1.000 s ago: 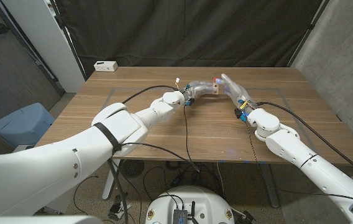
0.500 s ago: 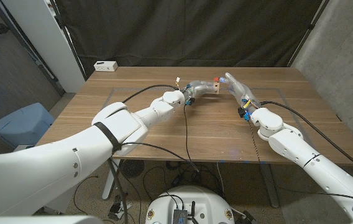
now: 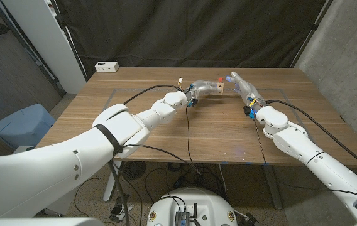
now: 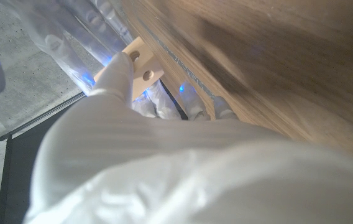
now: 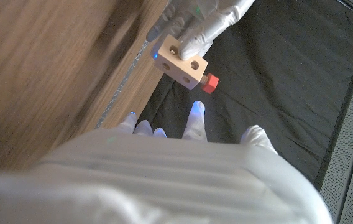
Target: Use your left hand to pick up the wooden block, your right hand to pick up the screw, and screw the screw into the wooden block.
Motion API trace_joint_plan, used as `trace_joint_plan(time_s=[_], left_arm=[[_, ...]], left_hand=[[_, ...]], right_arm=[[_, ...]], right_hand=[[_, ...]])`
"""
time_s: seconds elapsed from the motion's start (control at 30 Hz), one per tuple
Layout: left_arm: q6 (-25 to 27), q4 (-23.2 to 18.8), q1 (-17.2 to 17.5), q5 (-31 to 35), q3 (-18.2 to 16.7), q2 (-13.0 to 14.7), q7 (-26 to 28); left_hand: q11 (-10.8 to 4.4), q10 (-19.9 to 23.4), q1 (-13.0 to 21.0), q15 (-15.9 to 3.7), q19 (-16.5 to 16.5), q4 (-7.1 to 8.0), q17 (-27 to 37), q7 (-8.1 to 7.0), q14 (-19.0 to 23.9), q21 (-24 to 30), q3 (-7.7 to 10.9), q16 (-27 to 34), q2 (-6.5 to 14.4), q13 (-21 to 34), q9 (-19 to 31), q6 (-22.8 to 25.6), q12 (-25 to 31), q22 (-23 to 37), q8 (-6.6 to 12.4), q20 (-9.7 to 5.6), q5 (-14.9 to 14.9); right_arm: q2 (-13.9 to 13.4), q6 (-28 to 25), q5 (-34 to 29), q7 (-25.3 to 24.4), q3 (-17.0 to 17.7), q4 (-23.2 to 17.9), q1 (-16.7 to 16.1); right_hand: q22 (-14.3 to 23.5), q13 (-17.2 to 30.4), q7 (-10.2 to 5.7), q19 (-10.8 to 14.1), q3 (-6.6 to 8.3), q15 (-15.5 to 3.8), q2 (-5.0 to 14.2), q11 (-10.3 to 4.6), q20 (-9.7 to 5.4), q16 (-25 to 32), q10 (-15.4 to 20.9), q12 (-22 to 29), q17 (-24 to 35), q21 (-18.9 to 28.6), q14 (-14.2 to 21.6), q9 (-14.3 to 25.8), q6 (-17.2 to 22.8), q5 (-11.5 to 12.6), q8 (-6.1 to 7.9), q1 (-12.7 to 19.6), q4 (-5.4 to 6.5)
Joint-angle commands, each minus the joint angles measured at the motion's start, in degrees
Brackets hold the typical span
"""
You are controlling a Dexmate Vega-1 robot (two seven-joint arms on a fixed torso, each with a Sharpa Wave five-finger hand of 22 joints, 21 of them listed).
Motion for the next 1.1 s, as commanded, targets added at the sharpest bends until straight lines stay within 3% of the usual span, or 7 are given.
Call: trace_joint_plan(time_s=[0.03, 1.1], left_arm=[[-1.3, -0.1, 0.3, 0.5, -0.2, 0.1, -0.7], [-1.3, -0.1, 0.7, 0.5, -0.4, -0.1, -0.8]], left_hand=[[-0.16, 0.3, -1.1, -1.68, 0.1, 1.88, 0.2, -0.02, -0.2, 0.5, 2.05, 0.0, 1.4, 0.2, 0.1, 0.8, 0.2, 0.1, 0.29, 0.26, 0.3], [-0.16, 0.3, -1.1, -1.73, 0.1, 1.83, 0.2, 0.13, -0.2, 0.5, 2.10, 0.0, 1.5, 0.2, 0.1, 0.8, 0.2, 0.1, 0.29, 0.28, 0.4]], right_arm=[[0.5, 0.7, 0.1, 1.3, -0.2, 2.8, 1.9], [1.2, 0.4, 0.3, 3.6, -1.8, 4.2, 3.8]], right_hand=[[0.2, 0.0, 0.04, -0.1, 0.00, 0.35, 0.11, 0.11, 0.03, 0.4, -4.1, 0.2, 0.2, 0.1, -8.4, 0.0, -0.5, 0.2, -0.05, -0.7, -0.12], [0.2, 0.0, 0.57, -1.2, -0.55, 0.18, 1.14, -0.09, 0.12, 0.5, -5.1, 0.2, 0.7, -0.1, -9.5, 0.0, -0.3, 0.3, 0.62, -3.6, 1.47]])
